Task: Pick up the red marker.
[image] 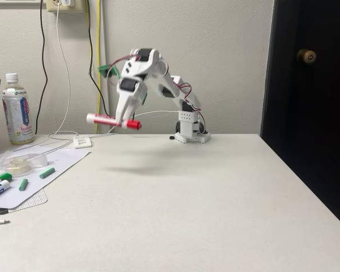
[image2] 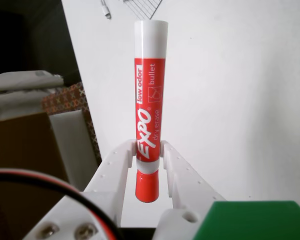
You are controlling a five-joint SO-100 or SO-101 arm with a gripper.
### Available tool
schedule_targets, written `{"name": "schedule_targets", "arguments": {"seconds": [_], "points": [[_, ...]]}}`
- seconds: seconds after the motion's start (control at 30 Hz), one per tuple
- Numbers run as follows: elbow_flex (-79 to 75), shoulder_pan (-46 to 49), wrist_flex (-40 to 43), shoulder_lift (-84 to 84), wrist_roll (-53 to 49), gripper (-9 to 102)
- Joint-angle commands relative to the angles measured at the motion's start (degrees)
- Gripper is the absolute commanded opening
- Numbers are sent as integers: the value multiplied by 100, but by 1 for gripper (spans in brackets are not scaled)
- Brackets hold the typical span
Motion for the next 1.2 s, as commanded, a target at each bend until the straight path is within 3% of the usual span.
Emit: {"name": "schedule_targets", "arguments": {"seconds": [0.0,0.43,1.17], "points": [[211,-88,18,879,149,0],[1389,-668,18,2681,738,0],[3437,-2725,9,5194,1424,0]]}}
